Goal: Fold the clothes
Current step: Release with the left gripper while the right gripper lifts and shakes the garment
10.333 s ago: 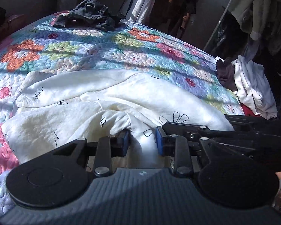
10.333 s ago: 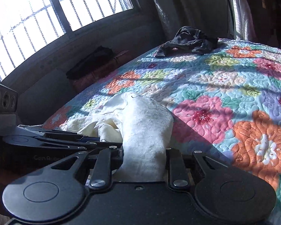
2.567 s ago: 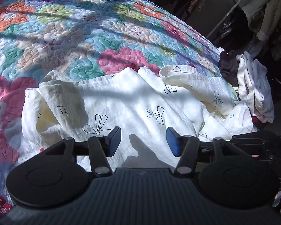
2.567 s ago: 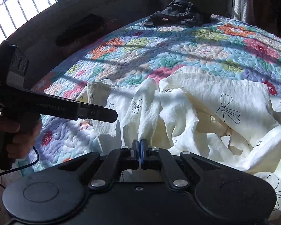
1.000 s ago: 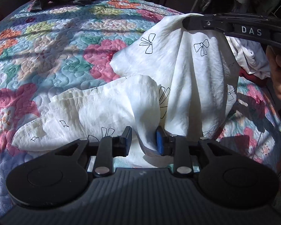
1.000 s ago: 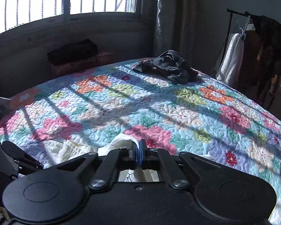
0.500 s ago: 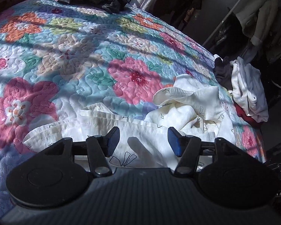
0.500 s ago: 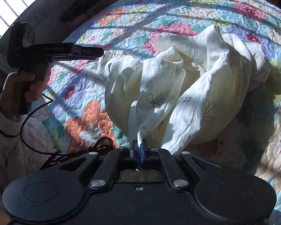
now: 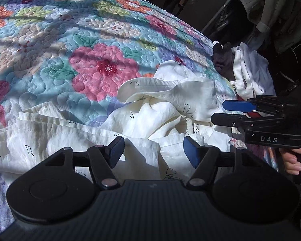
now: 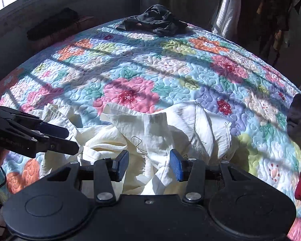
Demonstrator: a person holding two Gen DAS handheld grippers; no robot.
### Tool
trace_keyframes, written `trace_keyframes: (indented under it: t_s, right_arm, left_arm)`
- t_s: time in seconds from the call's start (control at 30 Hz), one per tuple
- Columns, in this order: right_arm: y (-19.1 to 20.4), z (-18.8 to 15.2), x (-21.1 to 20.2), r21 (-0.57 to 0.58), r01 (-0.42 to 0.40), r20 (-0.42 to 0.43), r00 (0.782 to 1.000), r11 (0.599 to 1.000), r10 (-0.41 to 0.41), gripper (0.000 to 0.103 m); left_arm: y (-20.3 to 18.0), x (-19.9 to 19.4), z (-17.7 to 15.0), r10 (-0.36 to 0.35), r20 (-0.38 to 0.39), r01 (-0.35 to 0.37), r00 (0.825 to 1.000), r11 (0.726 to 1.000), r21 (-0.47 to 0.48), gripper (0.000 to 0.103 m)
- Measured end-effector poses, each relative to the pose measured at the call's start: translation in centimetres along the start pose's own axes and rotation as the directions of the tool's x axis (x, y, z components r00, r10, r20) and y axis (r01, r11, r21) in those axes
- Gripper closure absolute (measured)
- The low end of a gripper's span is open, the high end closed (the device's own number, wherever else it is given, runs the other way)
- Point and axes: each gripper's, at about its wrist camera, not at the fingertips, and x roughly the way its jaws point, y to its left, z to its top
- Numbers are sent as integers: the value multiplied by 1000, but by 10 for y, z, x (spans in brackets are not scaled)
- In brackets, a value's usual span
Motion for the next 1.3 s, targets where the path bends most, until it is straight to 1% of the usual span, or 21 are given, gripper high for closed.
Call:
trace_keyframes:
  t_s: [0.1, 0.17, 0.2, 0.23, 0.3, 0.37, 0.47, 0.57, 0.67, 0.73, 0.77, 0.8, 0.93, 1.0, 1.07, 1.1, 1.13, 1.17, 1.2, 1.27, 1.3]
  right_arm:
    - [6, -3, 24, -63, 107, 10, 994, 992, -106, 47]
    - [0, -9, 31, -54, 123, 24, 992, 991, -122, 50]
    - [-3, -12, 33, -46, 127, 31, 992, 991, -125, 78]
    - [-8, -16, 31, -34, 117, 48, 992, 992, -116, 99]
    - [-16, -22, 16, 11, 120, 102, 987, 993, -121, 99]
    - [-23, -31, -7, 64, 160, 139, 976, 985, -167, 99]
    - [-28, -52, -39, 101, 259, 130, 954, 960, -271, 99]
    - [-38, -80, -55, 185, 330, 41, 938, 926, -343, 99]
    - [-52, -113, -54, 262, 384, -117, 923, 885, -366, 99]
    - [-51, -139, -49, 251, 424, -217, 901, 870, -376, 99]
    - [-46, -150, -46, 228, 448, -246, 886, 865, -394, 99]
    - [-42, -158, -45, 216, 459, -261, 878, 862, -402, 99]
    - [-27, -184, -32, 189, 445, -325, 869, 875, -372, 99]
    - [-27, -184, -31, 179, 442, -344, 865, 879, -365, 99]
    - [-29, -177, -37, 186, 439, -352, 865, 879, -357, 98]
    - [-30, -173, -42, 193, 437, -355, 866, 879, -353, 88]
    - [-30, -165, -46, 213, 416, -335, 881, 884, -334, 82]
    - [-29, -155, -51, 242, 380, -298, 905, 893, -304, 68]
    - [-28, -145, -55, 270, 343, -260, 926, 900, -275, 60]
    - [-25, -125, -65, 320, 264, -180, 960, 910, -215, 54]
    - [-24, -115, -69, 342, 222, -138, 973, 913, -185, 54]
  left_arm:
    - [-9, 10, -8, 20, -33, -19, 999, 999, 34, 43]
    - [-11, 14, -13, 32, -52, -29, 998, 998, 51, 75]
    - [-13, 17, -15, 38, -62, -34, 997, 998, 60, 79]
    - [-13, 17, -17, 41, -65, -37, 997, 997, 61, 80]
    - [-12, 12, -19, 40, -56, -36, 998, 997, 63, 80]
    - [-13, 5, -21, 44, -44, -41, 998, 996, 73, 80]
    - [-13, -3, -23, 44, -36, -41, 998, 996, 83, 80]
    - [-11, -7, -25, 41, -38, -38, 998, 996, 75, 80]
    - [-7, -10, -25, 46, -37, -44, 998, 997, 65, 80]
    - [-5, -14, -25, 50, -27, -49, 998, 997, 59, 80]
    - [-3, -16, -24, 50, -23, -49, 998, 997, 55, 80]
    - [-1, -17, -23, 53, -17, -52, 998, 997, 52, 79]
    - [9, -22, -19, 73, 3, -73, 997, 997, 39, 79]
    - [17, -24, -16, 87, 10, -87, 996, 996, 21, 76]
    - [27, -27, -13, 95, 17, -95, 995, 995, -6, 75]
    - [33, -29, -11, 97, 23, -97, 995, 995, -23, 74]
    - [39, -31, -9, 99, 29, -98, 995, 994, -40, 69]
    - [44, -32, -7, 103, 34, -101, 994, 993, -53, 61]
    - [47, -32, -5, 108, 39, -106, 993, 993, -61, 58]
    - [54, -30, -3, 125, 43, -122, 991, 989, -79, 49]
    - [57, -28, -3, 136, 39, -131, 990, 986, -99, 44]
